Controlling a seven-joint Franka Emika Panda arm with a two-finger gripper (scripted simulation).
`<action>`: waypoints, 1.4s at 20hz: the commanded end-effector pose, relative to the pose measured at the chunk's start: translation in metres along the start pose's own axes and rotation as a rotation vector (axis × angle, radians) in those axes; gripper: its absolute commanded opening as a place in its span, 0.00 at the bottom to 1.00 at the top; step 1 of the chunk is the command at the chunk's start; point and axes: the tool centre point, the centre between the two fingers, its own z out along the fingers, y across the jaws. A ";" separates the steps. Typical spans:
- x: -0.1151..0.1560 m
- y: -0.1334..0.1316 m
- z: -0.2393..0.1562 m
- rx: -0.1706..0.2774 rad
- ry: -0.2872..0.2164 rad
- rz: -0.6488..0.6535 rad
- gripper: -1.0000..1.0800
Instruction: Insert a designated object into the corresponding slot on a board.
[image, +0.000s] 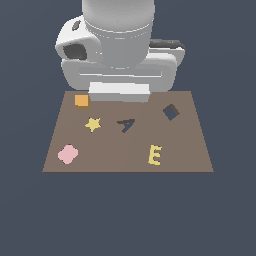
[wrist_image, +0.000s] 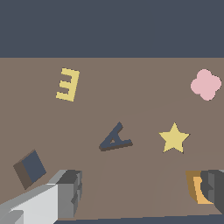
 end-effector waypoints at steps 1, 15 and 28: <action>0.000 0.000 0.000 0.000 0.000 0.000 0.96; -0.015 0.004 0.009 0.002 0.001 -0.125 0.96; -0.051 0.024 0.033 0.007 0.004 -0.447 0.96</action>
